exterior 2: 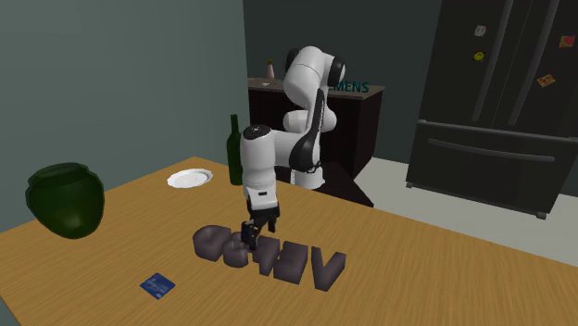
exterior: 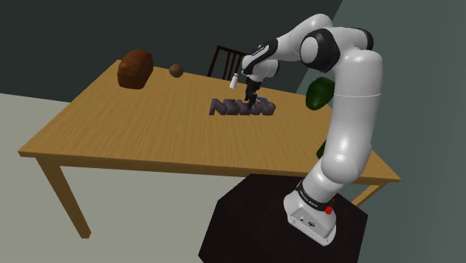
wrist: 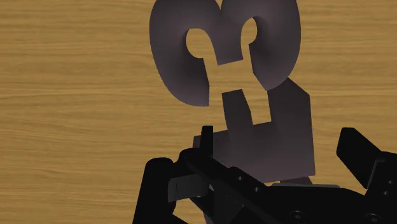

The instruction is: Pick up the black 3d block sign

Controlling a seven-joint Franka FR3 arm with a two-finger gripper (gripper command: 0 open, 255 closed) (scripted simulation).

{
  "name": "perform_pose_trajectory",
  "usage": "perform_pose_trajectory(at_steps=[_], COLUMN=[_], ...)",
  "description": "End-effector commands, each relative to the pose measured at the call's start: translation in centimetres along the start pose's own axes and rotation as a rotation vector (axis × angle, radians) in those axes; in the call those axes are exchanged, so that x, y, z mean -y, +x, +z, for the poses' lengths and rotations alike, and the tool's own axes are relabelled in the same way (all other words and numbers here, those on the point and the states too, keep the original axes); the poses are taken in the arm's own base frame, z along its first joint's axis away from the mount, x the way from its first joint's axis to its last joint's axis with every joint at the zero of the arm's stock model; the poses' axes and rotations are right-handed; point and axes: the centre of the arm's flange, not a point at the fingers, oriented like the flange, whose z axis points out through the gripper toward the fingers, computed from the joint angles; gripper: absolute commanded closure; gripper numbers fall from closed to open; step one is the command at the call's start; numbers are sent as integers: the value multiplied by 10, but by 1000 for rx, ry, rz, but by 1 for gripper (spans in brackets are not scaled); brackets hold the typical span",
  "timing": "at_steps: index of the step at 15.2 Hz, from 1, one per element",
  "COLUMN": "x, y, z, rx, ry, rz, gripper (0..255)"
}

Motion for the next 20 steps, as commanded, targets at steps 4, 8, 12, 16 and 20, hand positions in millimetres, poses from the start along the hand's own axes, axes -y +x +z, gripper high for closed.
perform_pose_trajectory(at_steps=[4,8,12,16,20], x=[-1,-1,-1,-1,0], y=[1,2,2,1,1], z=[24,25,25,19,-2], rx=[-1,-1,0,-1,-1], ry=[0,0,0,0,0], rz=[-1,-1,-1,-1,-1], gripper=[0,255,255,255,255])
